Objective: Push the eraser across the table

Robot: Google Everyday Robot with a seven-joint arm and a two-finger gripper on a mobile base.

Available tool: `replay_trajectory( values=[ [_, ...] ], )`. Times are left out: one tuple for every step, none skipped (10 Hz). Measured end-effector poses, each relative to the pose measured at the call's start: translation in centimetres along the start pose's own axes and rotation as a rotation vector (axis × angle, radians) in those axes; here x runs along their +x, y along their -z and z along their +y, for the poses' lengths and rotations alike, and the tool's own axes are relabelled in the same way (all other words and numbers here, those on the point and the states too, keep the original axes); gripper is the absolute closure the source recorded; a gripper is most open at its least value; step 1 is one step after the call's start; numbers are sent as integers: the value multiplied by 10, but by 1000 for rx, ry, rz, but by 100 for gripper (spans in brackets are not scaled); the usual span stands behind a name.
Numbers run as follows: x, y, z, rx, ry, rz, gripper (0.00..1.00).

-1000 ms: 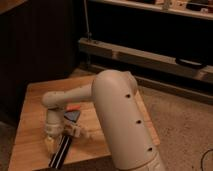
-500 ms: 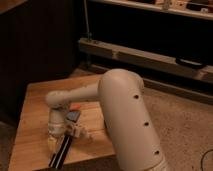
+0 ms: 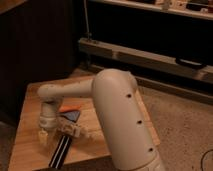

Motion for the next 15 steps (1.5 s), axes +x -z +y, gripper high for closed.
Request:
replay_trajectory(
  values=[
    [-2,-7,-5,-1,4,5,98],
    [-1,-11,-7,-2,5,6,98],
    [2,-15,-8,-4,3,7,98],
    [7,-17,-7,-4,-2,3,98],
    [11,-18,-6,-4,-12,-4,98],
    [23,-22,-3,-6,-34,-15,98],
    [30,-25,-2,-8,-50,-22,98],
    [38,-29,-1,-10,-70,-30,98],
    [44,-36,3,-13,-88,-34,98],
    [47,-41,6,-14,-99,-34,98],
    [51,-47,9,-14,-113,-32,98],
    [56,-50,11,-11,-125,-27,98],
    [60,-52,12,-7,-138,-24,98],
    [66,-52,12,4,-149,-25,98],
    [70,-50,10,15,-158,-27,98]
  ],
)
